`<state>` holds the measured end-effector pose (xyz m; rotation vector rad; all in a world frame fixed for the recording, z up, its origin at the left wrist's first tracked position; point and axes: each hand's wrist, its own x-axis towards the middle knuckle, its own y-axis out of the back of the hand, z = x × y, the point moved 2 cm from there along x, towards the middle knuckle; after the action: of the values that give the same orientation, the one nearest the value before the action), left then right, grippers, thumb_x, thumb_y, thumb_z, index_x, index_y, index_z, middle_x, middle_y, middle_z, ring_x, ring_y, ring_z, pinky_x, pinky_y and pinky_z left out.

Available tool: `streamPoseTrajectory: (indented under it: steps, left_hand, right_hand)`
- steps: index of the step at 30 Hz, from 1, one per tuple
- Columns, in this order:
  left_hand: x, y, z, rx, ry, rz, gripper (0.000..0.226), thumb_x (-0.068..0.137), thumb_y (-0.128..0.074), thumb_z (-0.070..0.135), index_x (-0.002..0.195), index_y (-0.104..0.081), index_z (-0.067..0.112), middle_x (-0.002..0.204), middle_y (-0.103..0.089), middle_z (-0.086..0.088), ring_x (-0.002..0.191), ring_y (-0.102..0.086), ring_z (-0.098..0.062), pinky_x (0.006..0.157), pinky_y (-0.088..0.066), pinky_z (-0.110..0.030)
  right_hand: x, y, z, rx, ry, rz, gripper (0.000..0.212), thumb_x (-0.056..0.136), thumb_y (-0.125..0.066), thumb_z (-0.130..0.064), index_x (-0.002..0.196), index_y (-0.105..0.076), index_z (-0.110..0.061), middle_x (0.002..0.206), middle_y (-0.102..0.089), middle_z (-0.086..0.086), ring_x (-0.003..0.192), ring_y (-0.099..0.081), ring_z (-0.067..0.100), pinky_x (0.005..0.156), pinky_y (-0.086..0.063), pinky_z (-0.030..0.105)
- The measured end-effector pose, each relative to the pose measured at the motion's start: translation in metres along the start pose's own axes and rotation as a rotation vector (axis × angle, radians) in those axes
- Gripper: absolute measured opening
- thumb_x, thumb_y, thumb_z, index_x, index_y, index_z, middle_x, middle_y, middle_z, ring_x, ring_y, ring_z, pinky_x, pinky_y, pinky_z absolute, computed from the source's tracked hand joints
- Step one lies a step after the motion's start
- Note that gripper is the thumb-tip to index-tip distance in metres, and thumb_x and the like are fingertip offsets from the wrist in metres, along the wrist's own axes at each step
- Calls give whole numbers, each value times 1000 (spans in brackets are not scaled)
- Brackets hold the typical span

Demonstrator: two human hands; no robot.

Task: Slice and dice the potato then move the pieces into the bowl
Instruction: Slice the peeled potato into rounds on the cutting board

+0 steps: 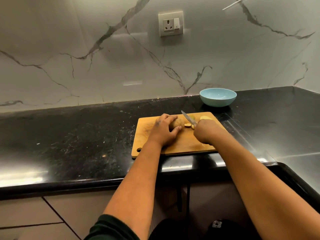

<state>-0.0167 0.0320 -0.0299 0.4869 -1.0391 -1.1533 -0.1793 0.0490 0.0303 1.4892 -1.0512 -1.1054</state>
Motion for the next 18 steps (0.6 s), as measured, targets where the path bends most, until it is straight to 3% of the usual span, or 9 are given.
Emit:
streamPoseTrajectory:
  steps: [4, 8, 11, 14, 18]
  left_hand:
    - [1, 0, -1, -15, -12, 2, 53, 92, -64, 38, 141, -51, 24, 131, -51, 1, 119, -48, -17, 102, -42, -32]
    - [3, -1, -2, 3, -9, 13, 53, 91, -65, 38, 140, -52, 23, 130, -52, 1, 118, -48, -16, 101, -41, -30]
    - [4, -2, -1, 13, -12, 20, 52, 90, -66, 35, 139, -54, 21, 130, -53, 1, 119, -48, -17, 102, -41, -31]
    - [5, -4, -2, 6, -10, 29, 50, 89, -66, 32, 137, -57, 20, 129, -54, 0, 119, -49, -19, 102, -43, -34]
    - [4, -3, -3, -11, 4, 39, 52, 89, -67, 37, 137, -57, 19, 127, -54, 0, 116, -50, -17, 100, -45, -33]
  right_hand:
    - [7, -20, -14, 2, 32, 33, 38, 100, -39, -11, 137, -50, -8, 125, -57, 11, 109, -57, 23, 85, -47, 28]
    - [11, -25, -21, 75, -12, 79, 28, 98, -45, -12, 123, -57, -4, 114, -60, 12, 92, -57, 21, 76, -47, 28]
    - [16, -25, -31, 110, -38, 83, 22, 95, -53, -12, 116, -59, -6, 106, -58, 12, 94, -59, 23, 78, -50, 30]
    - [20, -20, -40, 31, -5, 53, 30, 92, -59, -12, 122, -57, -6, 112, -55, 12, 101, -57, 25, 77, -46, 31]
    - [18, -21, -36, -54, 12, -35, 45, 95, -54, -13, 139, -46, -10, 132, -50, 14, 118, -52, 29, 92, -47, 37]
